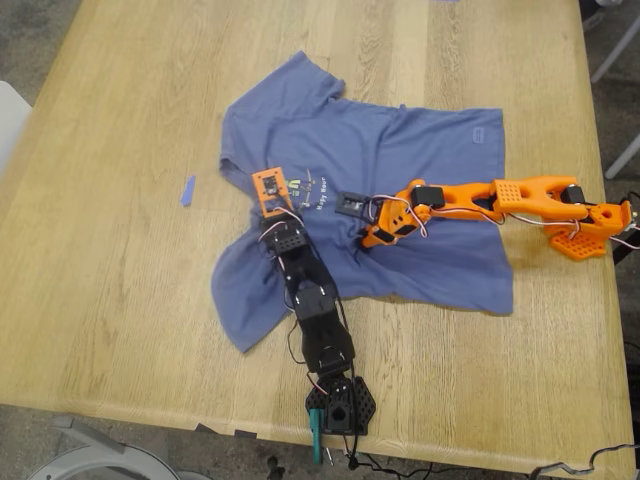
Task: Fold a T-shirt
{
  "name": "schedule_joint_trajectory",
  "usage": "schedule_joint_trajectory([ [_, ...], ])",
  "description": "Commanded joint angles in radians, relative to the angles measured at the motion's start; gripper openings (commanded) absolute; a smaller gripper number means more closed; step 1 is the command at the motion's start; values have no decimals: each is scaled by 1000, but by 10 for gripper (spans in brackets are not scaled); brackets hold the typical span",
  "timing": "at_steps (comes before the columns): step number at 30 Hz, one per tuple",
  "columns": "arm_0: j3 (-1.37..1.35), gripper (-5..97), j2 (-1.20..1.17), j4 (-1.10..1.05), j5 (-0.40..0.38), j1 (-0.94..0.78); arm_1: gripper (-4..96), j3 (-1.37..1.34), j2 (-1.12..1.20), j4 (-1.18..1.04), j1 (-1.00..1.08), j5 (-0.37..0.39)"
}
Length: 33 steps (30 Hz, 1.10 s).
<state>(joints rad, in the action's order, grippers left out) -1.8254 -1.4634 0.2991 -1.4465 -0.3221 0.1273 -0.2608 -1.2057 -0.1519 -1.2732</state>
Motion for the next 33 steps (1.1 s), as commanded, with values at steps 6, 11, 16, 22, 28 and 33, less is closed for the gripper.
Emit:
schedule_joint_trajectory([
  [6,15,0,-227,28,-8,41,-1,15,-167,-89,64,-9],
  [11,-2,0,-264,61,-6,52,-1,15,-256,-239,60,0],
  [16,-11,0,-304,100,-5,80,-1,15,-333,-407,66,5],
  [22,-49,0,-356,110,-5,133,-1,14,-377,-483,80,21],
  [28,-97,0,-440,147,-6,190,-1,-129,-462,-483,84,35],
  [33,-141,0,-492,158,-6,199,-1,-353,-607,-483,104,34],
])
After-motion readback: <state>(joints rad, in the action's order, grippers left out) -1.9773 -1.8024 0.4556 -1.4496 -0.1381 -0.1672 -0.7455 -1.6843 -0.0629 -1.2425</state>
